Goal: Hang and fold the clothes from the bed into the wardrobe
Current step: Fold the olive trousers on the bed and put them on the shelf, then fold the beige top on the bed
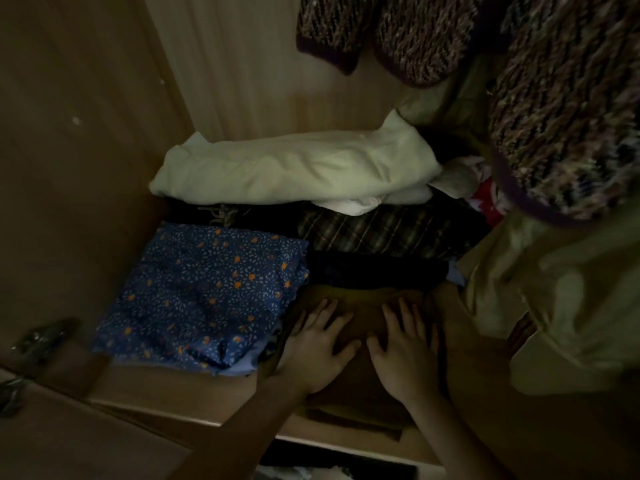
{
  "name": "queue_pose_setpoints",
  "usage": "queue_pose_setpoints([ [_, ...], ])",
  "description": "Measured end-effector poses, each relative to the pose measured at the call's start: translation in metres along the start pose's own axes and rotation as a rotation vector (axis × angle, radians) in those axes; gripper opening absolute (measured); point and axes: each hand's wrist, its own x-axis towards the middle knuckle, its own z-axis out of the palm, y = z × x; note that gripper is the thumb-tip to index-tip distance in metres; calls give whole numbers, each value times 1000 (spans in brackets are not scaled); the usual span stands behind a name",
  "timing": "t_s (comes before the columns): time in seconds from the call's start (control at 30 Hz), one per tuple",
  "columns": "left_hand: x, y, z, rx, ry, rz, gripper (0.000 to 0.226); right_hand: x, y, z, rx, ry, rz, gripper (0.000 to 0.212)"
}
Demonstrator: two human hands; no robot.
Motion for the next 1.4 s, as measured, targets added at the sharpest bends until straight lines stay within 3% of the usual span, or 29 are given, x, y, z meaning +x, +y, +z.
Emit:
queue_pose_setpoints([
  [0.23, -36, 18, -28, 65, 102, 93, 56, -4, -3, -33, -17, -209, -28, 61],
  [0.4, -73, 37, -53, 95, 142, 92, 74, -56, -11, -81, 16, -16, -121, 60],
  [0.57, -119, 47, -72, 15, 162, 163, 83, -133, -28, -103, 21, 64, -92, 57],
  [0.87, -215, 49, -75, 67, 310, 479, 70, -296, -34, -91, -114, 203, 136, 62],
  [1.0, -273, 74, -64, 61, 163, 613, 82, -379, -35, -81, -134, 248, 261, 62],
  [1.4, -436, 206, -49, -45, 85, 1062, 82, -612, -2, -92, -69, 527, 656, 69],
])
